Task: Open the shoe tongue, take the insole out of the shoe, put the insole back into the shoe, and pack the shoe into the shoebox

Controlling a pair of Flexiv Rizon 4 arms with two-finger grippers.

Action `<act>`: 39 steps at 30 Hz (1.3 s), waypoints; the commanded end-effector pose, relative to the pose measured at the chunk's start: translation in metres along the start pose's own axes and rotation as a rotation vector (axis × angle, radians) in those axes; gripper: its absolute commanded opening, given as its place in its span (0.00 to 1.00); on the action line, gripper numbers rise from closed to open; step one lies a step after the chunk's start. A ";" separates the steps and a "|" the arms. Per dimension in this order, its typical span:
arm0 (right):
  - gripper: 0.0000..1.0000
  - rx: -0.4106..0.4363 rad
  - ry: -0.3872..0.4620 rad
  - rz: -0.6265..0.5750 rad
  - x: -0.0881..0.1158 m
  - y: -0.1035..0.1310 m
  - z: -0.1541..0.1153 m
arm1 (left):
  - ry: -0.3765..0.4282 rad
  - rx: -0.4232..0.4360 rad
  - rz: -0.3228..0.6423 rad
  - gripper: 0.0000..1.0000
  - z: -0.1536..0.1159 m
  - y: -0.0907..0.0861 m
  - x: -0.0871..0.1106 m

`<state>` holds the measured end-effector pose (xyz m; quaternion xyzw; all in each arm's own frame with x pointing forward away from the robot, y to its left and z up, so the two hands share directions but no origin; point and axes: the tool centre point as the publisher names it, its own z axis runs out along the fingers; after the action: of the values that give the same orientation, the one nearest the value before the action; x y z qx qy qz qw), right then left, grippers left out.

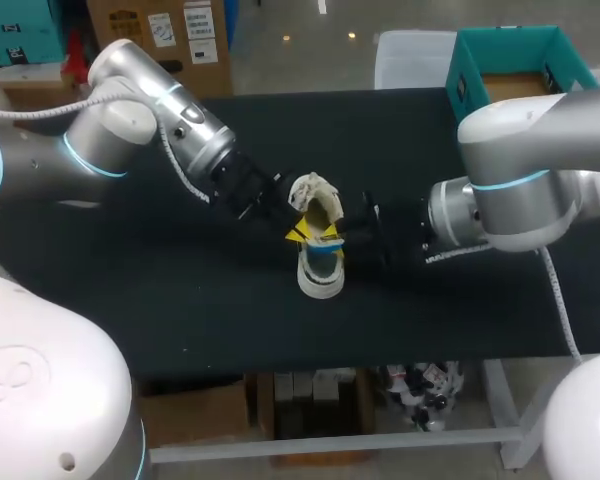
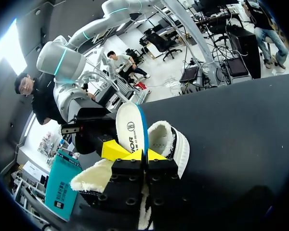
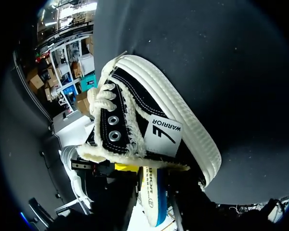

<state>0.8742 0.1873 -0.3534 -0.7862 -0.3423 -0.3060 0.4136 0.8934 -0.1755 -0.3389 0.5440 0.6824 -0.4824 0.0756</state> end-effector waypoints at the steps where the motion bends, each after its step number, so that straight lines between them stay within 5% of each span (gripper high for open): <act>1: 0.42 -0.042 0.016 -0.011 -0.002 -0.023 -0.014 | -0.004 0.003 0.000 0.00 0.002 0.001 0.001; 5: 0.33 -0.050 0.027 -0.021 -0.003 -0.032 -0.017 | -0.006 0.002 0.002 0.00 0.002 -0.001 0.001; 9: 0.00 -0.040 0.038 -0.029 -0.006 -0.035 -0.017 | -0.009 -0.001 0.003 0.00 0.001 -0.003 0.001; 17: 0.00 -0.026 0.033 -0.027 -0.008 -0.030 -0.008 | -0.006 0.006 0.006 0.00 0.001 -0.011 0.003; 19: 0.00 -0.024 0.036 -0.025 -0.007 -0.028 -0.007 | -0.006 0.011 0.017 0.16 0.000 -0.015 0.003; 23: 0.00 -0.029 0.038 -0.020 -0.006 -0.027 -0.006 | -0.005 0.010 0.036 0.28 0.000 -0.023 0.000; 36: 0.00 -0.103 0.062 0.012 -0.007 -0.029 -0.005 | 0.007 0.009 0.056 0.34 0.015 -0.033 -0.004; 39: 0.00 -0.102 0.062 0.005 -0.007 -0.028 -0.005 | 0.011 0.001 0.046 0.21 0.018 -0.030 -0.003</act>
<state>0.8483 0.1911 -0.3424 -0.7976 -0.3126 -0.3427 0.3855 0.8636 -0.1862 -0.3267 0.5638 0.6687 -0.4778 0.0820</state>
